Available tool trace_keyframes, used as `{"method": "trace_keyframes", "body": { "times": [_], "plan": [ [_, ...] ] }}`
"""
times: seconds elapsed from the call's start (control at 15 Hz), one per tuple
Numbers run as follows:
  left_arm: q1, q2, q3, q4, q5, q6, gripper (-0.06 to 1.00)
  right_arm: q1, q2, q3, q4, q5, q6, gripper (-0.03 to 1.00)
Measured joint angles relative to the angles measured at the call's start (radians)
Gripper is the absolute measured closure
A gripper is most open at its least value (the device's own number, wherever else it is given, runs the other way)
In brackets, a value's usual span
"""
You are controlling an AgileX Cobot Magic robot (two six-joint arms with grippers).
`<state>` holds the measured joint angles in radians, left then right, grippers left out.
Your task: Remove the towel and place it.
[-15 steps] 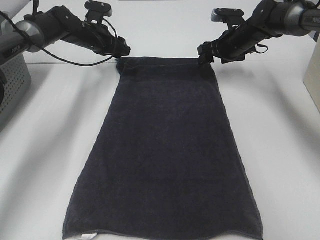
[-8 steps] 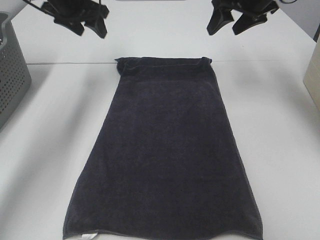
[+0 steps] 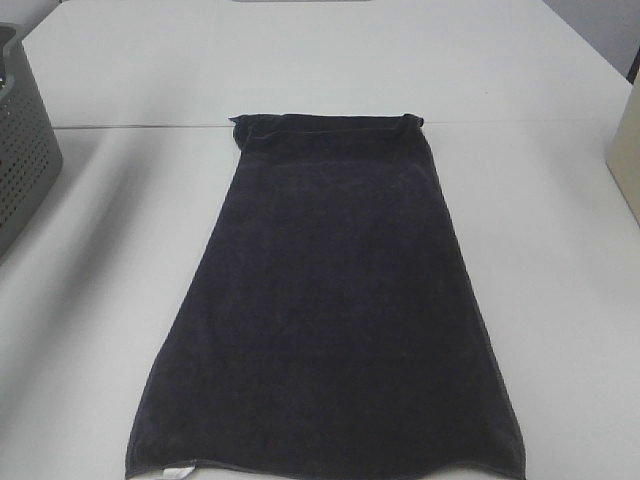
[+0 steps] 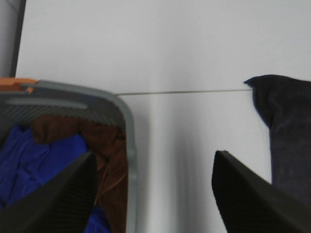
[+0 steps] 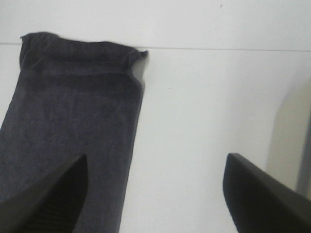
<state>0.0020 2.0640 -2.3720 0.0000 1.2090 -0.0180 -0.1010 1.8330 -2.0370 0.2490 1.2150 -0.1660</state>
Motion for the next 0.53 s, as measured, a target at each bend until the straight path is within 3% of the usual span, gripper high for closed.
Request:
{"method": "trace_keyframes", "body": {
  "times": [0.13, 0.27, 0.4, 0.53],
  "plan": [
    [0.029, -0.13, 0.222, 0.006, 0.0, 0.005, 0.31, -0.022, -0.154, 0.104, -0.055, -0.001, 0.0, 0.23],
    [0.029, -0.305, 0.478, 0.014, 0.0, 0.018, 0.31, -0.022, -0.374, 0.3, -0.097, 0.001, 0.0, 0.23],
    [0.029, -0.515, 0.753, 0.014, 0.004, 0.018, 0.31, -0.022, -0.606, 0.504, -0.088, 0.002, 0.0, 0.23],
    [0.029, -0.73, 0.935, 0.015, -0.04, 0.006, 0.31, -0.022, -0.818, 0.691, -0.048, 0.003, 0.0, 0.23]
  ]
}}
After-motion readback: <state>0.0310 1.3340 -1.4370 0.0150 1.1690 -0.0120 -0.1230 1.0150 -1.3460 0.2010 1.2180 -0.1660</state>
